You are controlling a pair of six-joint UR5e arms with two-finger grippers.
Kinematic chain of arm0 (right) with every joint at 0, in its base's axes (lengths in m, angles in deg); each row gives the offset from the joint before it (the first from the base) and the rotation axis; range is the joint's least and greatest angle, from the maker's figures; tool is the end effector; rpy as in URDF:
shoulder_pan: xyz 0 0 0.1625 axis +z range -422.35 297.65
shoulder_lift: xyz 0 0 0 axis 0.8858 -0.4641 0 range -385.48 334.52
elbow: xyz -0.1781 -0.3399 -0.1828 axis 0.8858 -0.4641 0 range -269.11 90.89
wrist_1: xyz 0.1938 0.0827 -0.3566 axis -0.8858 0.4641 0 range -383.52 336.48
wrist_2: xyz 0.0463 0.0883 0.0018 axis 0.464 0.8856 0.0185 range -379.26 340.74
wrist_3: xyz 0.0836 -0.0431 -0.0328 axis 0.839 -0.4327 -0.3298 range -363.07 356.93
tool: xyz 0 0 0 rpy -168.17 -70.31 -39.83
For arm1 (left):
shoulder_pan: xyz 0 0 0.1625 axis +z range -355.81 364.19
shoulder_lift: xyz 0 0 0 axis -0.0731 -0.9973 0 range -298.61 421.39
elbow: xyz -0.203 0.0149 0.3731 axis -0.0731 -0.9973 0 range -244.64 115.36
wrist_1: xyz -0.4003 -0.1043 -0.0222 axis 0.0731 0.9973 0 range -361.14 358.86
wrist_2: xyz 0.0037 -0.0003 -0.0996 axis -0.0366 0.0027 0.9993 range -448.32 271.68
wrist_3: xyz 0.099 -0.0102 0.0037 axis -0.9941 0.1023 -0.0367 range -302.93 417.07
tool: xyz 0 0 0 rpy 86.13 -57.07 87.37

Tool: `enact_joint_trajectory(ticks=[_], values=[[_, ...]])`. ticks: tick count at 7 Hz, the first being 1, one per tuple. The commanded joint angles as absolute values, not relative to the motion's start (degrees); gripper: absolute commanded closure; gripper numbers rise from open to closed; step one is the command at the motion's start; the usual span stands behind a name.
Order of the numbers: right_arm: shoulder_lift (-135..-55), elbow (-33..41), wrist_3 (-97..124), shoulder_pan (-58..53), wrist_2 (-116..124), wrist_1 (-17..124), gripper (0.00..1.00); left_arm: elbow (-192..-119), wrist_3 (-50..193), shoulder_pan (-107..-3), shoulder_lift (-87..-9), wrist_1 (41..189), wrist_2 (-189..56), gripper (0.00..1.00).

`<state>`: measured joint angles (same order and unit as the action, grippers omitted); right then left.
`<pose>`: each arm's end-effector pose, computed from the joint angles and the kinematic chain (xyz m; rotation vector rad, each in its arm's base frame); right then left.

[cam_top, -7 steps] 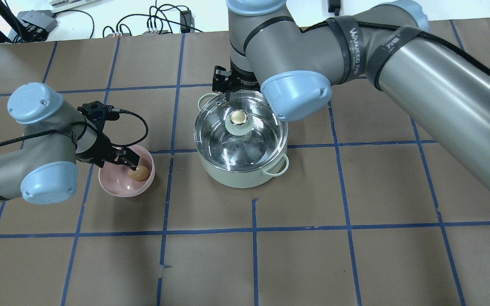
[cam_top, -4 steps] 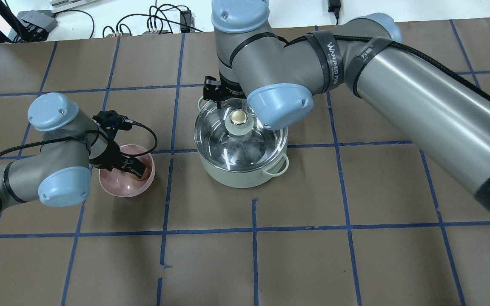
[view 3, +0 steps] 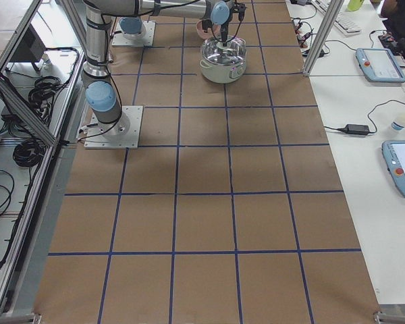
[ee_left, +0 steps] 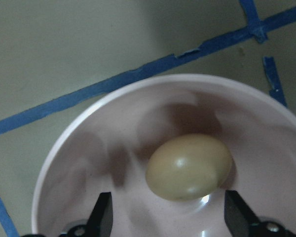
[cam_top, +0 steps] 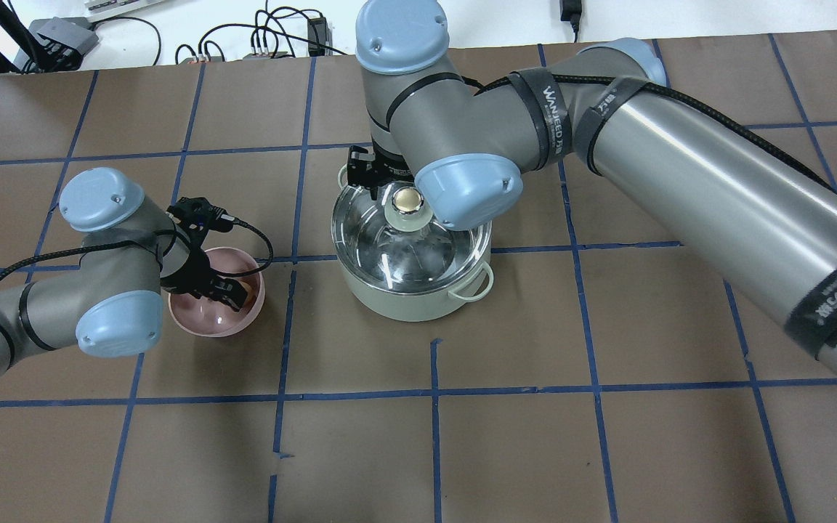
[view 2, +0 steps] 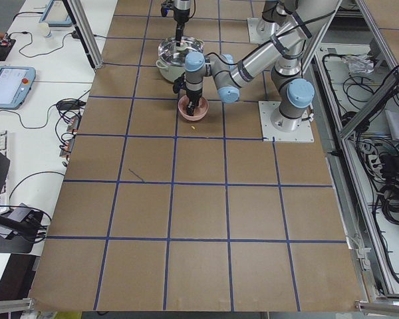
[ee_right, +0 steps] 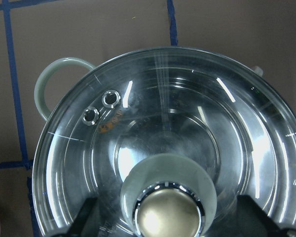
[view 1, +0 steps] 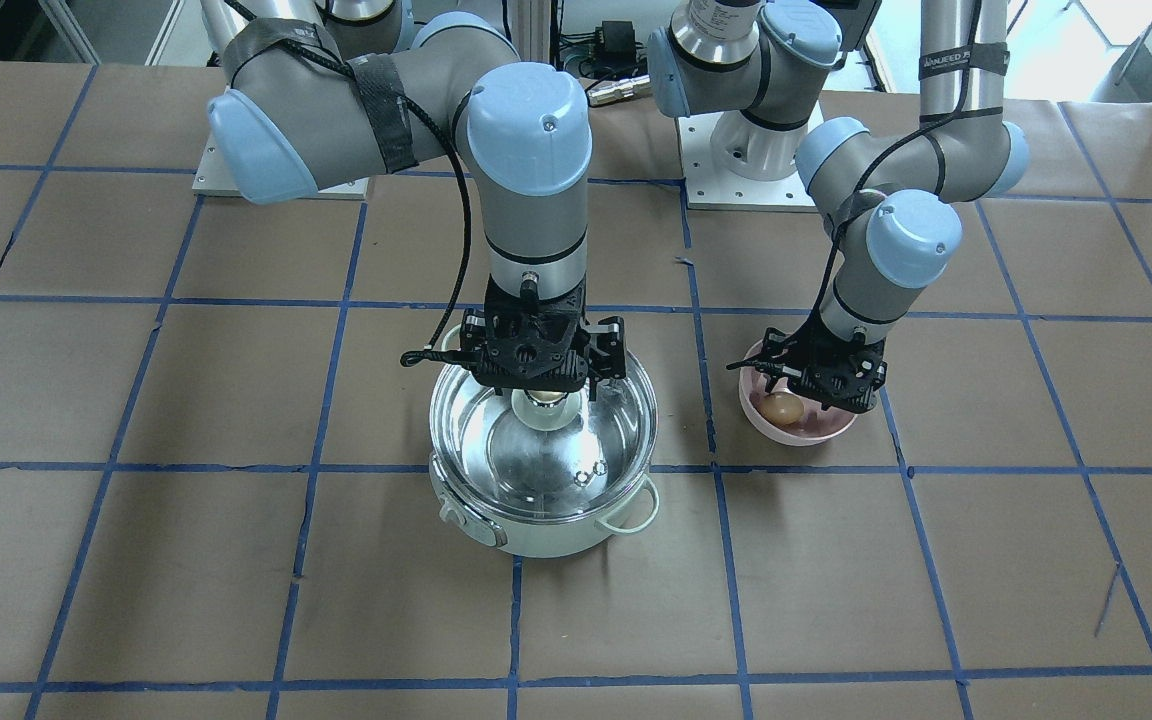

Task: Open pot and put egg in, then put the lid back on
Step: 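Descend the right gripper onto the lid knob while the left lowers toward the egg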

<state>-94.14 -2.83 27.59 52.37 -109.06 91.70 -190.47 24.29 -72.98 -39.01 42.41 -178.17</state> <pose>0.3892 -0.5259 0.3542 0.1590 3.0676 -0.1782 -0.0307 -0.4665 0.1981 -0.5441 -3.0932 0.0069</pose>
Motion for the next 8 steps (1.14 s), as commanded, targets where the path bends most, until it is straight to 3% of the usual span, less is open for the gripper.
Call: enact_joint_trajectory(ticks=[1,2,5,8], values=[[-94.0,-2.4,27.9,52.3,-109.1,91.7,0.21,-190.2,24.3,-73.0,-39.1,42.4,-178.1,0.26],[-94.1,-2.1,28.7,52.4,-108.8,91.7,0.41,-190.1,24.0,-73.0,-39.1,42.3,-177.8,0.25],[-94.0,-2.3,28.3,52.5,-108.4,91.8,0.74,-190.1,12.9,-73.0,-39.1,42.2,-178.2,0.13],[-95.7,-5.0,27.0,51.7,-108.6,89.6,0.79,-190.1,2.4,-73.0,-39.2,42.2,-178.3,0.06]])
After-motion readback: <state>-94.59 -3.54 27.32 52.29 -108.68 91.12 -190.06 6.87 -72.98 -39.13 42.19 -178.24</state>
